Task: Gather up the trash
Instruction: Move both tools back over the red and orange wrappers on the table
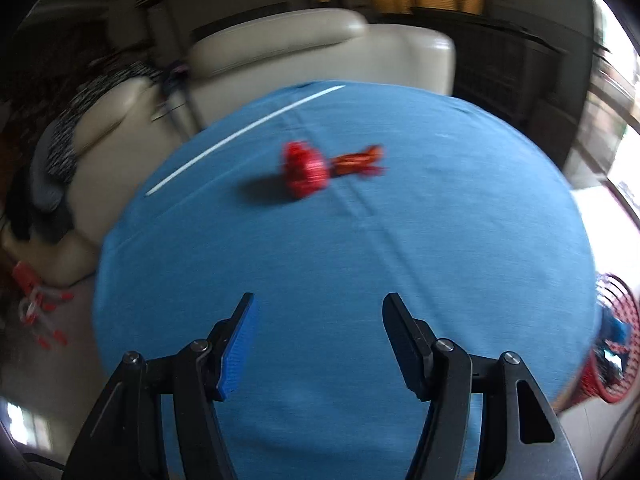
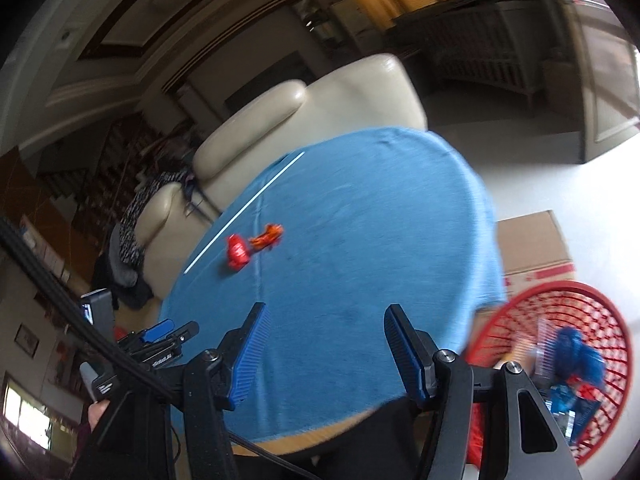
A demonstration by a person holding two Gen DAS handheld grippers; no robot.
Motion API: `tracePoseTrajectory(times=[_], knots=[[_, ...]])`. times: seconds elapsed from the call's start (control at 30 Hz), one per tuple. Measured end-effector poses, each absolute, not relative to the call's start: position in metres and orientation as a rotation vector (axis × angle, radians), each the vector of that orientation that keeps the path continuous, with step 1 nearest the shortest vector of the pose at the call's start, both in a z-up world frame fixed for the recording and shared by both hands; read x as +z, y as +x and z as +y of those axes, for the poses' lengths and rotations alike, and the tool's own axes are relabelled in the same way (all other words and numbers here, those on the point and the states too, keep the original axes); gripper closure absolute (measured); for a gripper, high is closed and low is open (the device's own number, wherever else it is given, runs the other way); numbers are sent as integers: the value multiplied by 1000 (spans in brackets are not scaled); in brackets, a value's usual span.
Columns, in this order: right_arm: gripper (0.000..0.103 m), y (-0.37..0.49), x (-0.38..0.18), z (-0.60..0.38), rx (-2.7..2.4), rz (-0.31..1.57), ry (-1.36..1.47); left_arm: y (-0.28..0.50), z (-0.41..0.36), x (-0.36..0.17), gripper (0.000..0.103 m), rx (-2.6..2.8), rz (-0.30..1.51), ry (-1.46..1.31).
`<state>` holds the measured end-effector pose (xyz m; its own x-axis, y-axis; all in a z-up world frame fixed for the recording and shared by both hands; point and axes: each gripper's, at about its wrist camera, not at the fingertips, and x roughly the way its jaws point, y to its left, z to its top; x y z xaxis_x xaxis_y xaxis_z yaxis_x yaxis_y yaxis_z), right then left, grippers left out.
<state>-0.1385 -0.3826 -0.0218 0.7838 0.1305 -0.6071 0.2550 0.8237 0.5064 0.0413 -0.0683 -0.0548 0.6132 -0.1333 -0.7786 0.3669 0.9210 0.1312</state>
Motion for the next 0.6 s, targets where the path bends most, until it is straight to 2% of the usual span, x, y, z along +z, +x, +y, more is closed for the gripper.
tracePoseTrajectory(times=[0.3, 0.6], knots=[[39, -37, -24, -332, 35, 789, 533, 86, -1, -80, 38, -145, 897, 230], [39, 97, -64, -295, 99, 942, 619, 108, 26, -97, 38, -103, 900, 230]])
